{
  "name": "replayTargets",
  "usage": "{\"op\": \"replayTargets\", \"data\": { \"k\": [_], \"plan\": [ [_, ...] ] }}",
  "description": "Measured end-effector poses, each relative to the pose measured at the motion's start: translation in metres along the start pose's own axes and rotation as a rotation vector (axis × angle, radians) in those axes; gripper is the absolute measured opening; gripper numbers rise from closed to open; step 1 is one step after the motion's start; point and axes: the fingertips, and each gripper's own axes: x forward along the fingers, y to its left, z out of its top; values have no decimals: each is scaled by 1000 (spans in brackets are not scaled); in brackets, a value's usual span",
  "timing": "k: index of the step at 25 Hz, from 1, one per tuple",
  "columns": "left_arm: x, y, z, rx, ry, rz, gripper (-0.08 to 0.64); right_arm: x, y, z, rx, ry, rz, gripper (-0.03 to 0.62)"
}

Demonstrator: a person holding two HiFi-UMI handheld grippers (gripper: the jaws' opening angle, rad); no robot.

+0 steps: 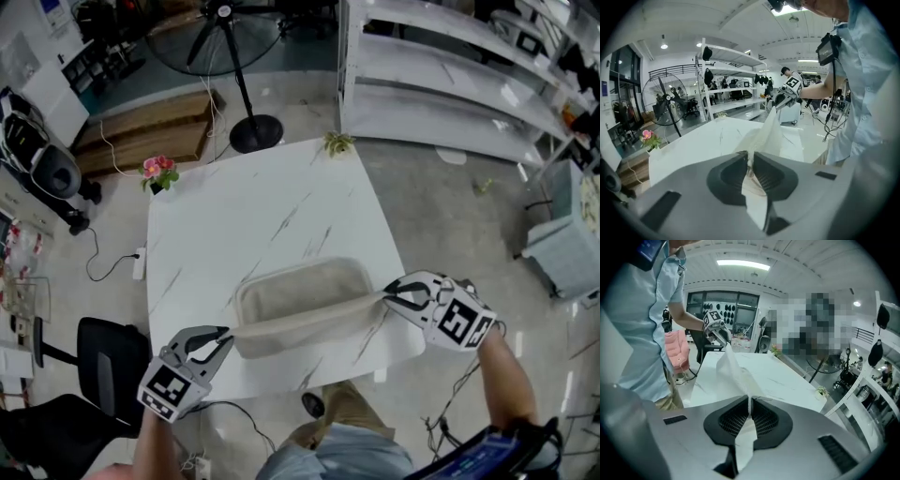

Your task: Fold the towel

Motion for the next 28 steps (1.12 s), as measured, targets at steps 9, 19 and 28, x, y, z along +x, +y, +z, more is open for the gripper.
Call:
{"op": "replayTargets", "data": {
  "k": [9,19,28],
  "plan": [
    [53,61,-20,-141,53,-26,44,51,-54,-24,86,34,46,35],
    [98,98,-63,-341,124,-81,46,100,-85,-50,188,72,133,38],
    [115,118,-89,-523,159,-63,56,139,-95,-76,233,149,159,41]
  ]
}}
